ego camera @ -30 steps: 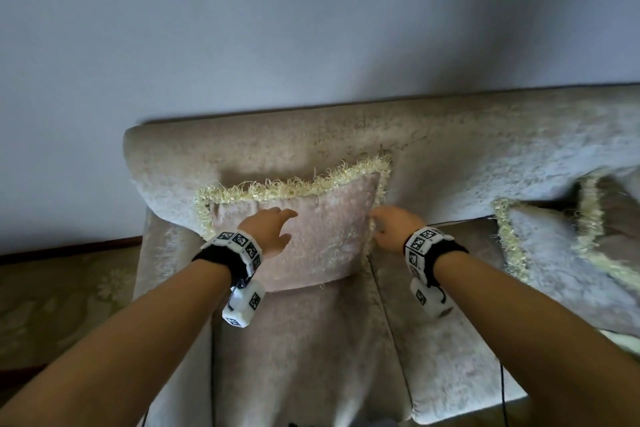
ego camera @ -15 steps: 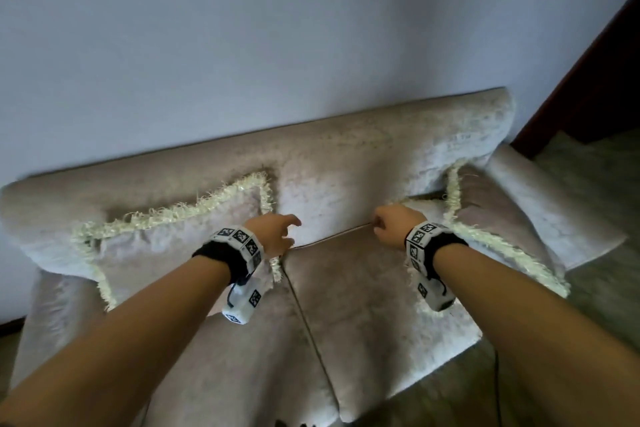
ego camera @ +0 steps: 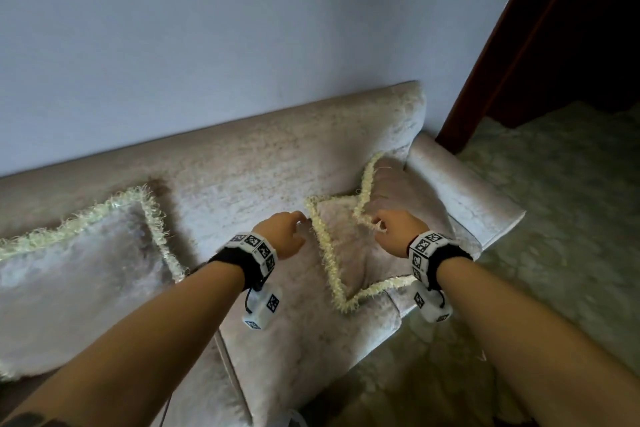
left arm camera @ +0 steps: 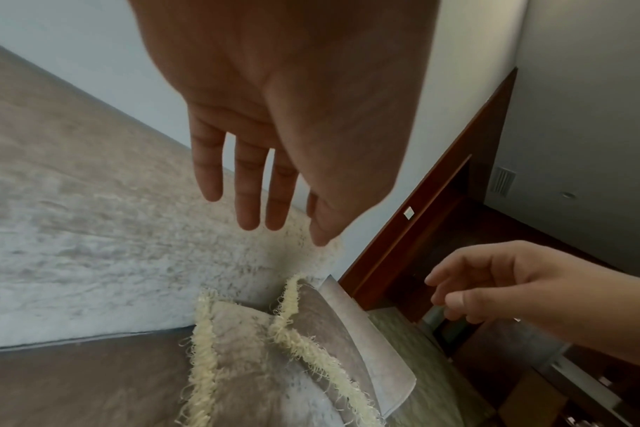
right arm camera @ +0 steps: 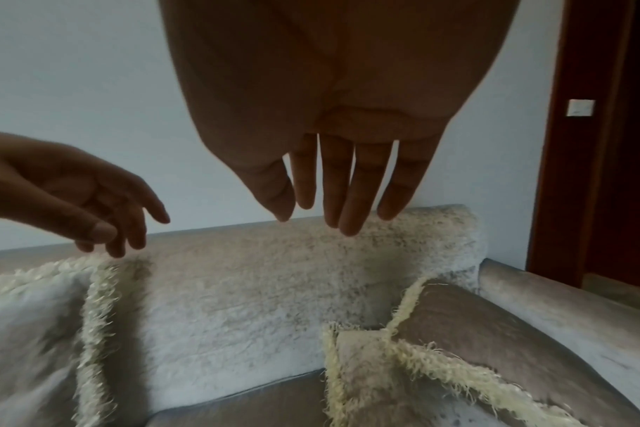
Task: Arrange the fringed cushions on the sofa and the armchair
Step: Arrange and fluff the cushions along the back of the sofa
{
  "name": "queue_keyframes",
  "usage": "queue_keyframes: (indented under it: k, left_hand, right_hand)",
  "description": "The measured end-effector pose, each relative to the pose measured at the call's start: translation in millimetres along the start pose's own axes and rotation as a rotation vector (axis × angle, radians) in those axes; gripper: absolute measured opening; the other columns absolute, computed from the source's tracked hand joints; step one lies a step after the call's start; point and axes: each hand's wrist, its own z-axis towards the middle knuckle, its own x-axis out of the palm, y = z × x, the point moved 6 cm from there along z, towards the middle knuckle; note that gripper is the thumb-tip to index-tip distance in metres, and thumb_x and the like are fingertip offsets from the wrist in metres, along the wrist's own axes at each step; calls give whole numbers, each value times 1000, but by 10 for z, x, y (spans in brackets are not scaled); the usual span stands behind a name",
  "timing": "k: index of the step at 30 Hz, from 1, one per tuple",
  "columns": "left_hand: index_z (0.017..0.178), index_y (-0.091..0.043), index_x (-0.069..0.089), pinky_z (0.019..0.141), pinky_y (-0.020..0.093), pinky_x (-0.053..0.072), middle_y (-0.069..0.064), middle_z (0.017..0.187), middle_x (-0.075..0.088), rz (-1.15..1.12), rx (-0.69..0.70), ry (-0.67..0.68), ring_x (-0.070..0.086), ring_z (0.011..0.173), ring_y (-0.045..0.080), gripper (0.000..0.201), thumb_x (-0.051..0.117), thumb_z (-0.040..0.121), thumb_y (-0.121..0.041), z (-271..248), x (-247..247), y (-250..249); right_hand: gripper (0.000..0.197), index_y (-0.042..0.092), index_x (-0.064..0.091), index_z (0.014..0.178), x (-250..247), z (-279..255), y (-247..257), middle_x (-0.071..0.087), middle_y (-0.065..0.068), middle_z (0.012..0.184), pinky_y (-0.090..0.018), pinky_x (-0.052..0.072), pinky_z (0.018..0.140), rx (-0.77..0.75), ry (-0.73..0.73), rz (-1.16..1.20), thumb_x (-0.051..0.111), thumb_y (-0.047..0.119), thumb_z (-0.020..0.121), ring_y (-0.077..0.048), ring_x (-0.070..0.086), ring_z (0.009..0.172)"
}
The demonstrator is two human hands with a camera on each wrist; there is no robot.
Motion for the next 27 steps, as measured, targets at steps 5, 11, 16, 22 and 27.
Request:
queue_keyframes:
  k: [5, 11, 16, 22, 27]
  left_hand:
    - [139, -26, 41, 86, 39, 51, 3, 129, 54, -19, -21, 47, 58, 108, 24, 49, 53, 93, -38, 669, 339, -227]
    - [139, -27, 40, 91, 40, 51, 6, 130, 54, -47, -21, 147, 59, 109, 24, 52, 54, 91, -43, 1691, 854, -446]
    - [141, -26, 35, 93, 39, 48, 8, 133, 51, -30, -39, 274, 56, 113, 26, 56, 55, 91, -41, 2272, 1231, -612]
    - [141, -29, 32, 93, 39, 49, 6, 134, 48, -49, -80, 313, 56, 115, 27, 58, 55, 90, -42, 2840, 1507, -734]
    - [144, -28, 28, 90, 40, 48, 9, 137, 41, -54, -121, 297, 55, 115, 30, 61, 56, 91, -39, 3466, 1543, -983]
  right_hand:
    - [31, 29, 59, 121, -3, 395, -627, 65, 1, 115, -41, 56, 81, 49, -13, 54, 56, 35, 90, -21, 63, 95]
    - [25, 26, 63, 114, 135, 1044, -1402, 67, 0, 110, -40, 55, 82, 107, 29, 82, 57, 33, 90, -22, 63, 93]
    - [24, 29, 60, 116, 357, 1458, -1948, 64, 1, 114, -37, 54, 81, 165, 106, 136, 57, 33, 92, -21, 63, 93]
    - [33, 29, 57, 124, 620, 1925, -2512, 64, 0, 119, -40, 54, 86, 189, 266, 137, 56, 35, 91, -23, 64, 100]
    - [36, 22, 54, 128, 669, 2581, -3122, 61, -3, 126, -32, 50, 78, 174, 322, 154, 57, 35, 95, -25, 62, 103]
